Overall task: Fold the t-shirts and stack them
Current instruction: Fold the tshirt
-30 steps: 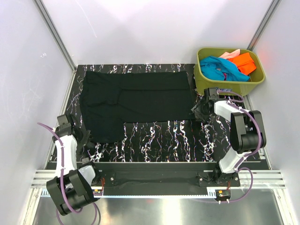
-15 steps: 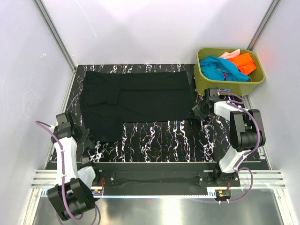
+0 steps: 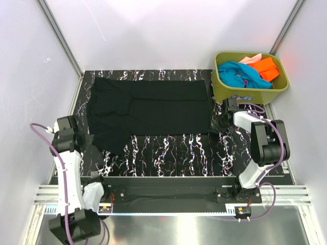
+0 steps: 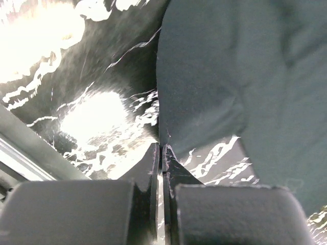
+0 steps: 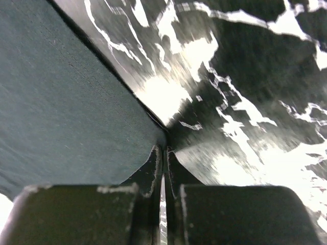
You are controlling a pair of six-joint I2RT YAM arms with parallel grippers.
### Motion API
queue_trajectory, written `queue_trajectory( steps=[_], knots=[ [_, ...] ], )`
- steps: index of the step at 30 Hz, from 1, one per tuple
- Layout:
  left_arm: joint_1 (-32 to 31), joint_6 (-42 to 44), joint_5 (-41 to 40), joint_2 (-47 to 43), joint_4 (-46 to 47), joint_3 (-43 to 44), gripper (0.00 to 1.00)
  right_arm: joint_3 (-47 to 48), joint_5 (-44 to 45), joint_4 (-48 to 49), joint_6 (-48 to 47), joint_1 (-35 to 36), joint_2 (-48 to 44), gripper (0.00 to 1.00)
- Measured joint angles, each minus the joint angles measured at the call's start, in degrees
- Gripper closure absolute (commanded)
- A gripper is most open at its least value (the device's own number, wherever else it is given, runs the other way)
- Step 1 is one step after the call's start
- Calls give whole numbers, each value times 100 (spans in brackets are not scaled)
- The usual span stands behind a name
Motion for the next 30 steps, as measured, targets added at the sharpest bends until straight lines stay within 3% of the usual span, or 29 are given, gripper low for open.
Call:
queue_trajectory(
  steps=[9,14,20,30],
  knots=[
    [-225,66,-57,286,42,732,100,326,-33,-879,-811,61,-118,99],
    [-520,157,20,1097,498,1145,100,1204,-24,-1078,-1222,61,190,99],
    [-1091,216,22,2378,1172,2424,100,2280,35,-1464,-1569,61,658,98],
    [-1172,278,79,4269,1679,4094,100,3698,146,-2557,-2127,186,1665,96]
  ],
)
